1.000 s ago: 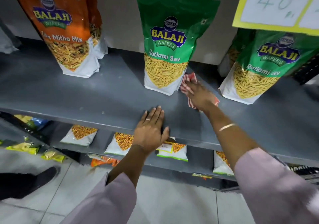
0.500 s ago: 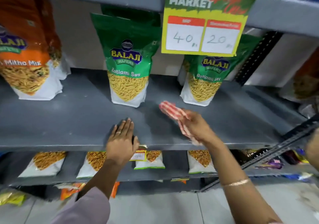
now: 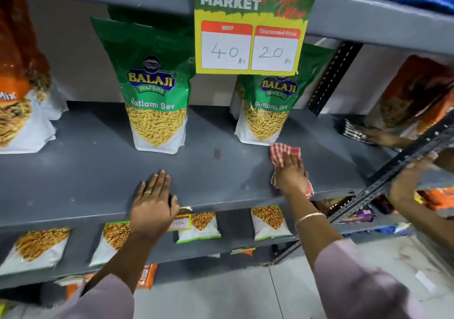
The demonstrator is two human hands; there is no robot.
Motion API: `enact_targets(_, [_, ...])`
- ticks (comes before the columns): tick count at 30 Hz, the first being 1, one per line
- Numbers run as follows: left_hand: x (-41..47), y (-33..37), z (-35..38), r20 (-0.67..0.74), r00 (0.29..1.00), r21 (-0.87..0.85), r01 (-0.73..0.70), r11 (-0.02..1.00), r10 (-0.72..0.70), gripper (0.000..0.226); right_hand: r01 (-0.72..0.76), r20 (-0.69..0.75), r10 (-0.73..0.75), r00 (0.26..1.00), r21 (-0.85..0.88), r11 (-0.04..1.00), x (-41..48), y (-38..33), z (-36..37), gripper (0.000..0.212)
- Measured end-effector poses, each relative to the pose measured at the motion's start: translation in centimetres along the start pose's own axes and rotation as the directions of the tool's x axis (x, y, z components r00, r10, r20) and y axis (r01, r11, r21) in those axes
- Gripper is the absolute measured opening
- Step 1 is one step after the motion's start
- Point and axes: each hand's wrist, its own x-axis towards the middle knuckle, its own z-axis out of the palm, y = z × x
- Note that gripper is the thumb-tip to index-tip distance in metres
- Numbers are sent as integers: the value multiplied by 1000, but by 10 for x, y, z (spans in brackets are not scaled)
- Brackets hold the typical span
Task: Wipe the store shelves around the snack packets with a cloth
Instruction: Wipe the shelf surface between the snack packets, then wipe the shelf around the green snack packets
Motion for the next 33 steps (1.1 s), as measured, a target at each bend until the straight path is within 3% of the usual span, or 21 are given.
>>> enact_targets(2, [0,1,0,5,1000,-4,3,1000,-3,58,13,26,-12,1000,-30,999,-8,-30,3,81])
enact_targets(4, [1,1,-1,10,1000,-1,7,1000,-7,59,165,42,-164,986,-37,986,-32,-78,14,85])
enact_targets(6, [0,1,-1,16,1000,3,7,1000,-7,58,404,78,-400,913,-61,913,-64,-119,26,76])
enact_targets(9, [-1,1,-2,7,1000,-16,3,1000,-3,57,540,121,-537,835,10,842,-81,-129,15,56])
enact_targets(11, [0,1,-3,4,1000,-23,-2,1000,2,56,505,143,-499,855,-12,863,-65,-102,9,62])
enact_targets(13, [0,0,-3,17,1000,-24,-2,1000,3,57,369,116,-361,925,-56,928,-44,-64,5,76])
enact_targets(15, [0,-1,-5,33,999,-13,1,1000,-1,59,186,89,-182,979,-39,982,-31,-34,-4,70])
enact_targets(17, [-1,0,-7,62,998,-4,10,1000,-10,60,103,149,-97,984,-31,994,-35,-33,-15,66])
enact_targets(19, [-1,4,-10,79,997,7,25,1000,-25,61,203,187,-191,964,-47,978,-47,-51,-18,69])
enact_targets(21, [2,14,-15,96,993,20,60,998,-61,62,383,209,-377,903,12,924,-59,-67,-13,62])
enact_targets(23, [7,34,-17,67,996,60,60,996,-64,59,449,197,-459,866,99,888,-54,-64,-7,56])
enact_targets(27, [20,107,-9,38,995,115,-99,988,95,62,422,128,-424,897,45,906,-18,7,-15,65])
enact_targets(31, [29,185,17,97,991,99,-101,990,92,76,146,59,-151,987,81,986,11,69,-21,69])
enact_targets(33, [28,209,30,168,984,85,-70,994,55,72,346,31,-349,936,91,934,7,67,-19,61])
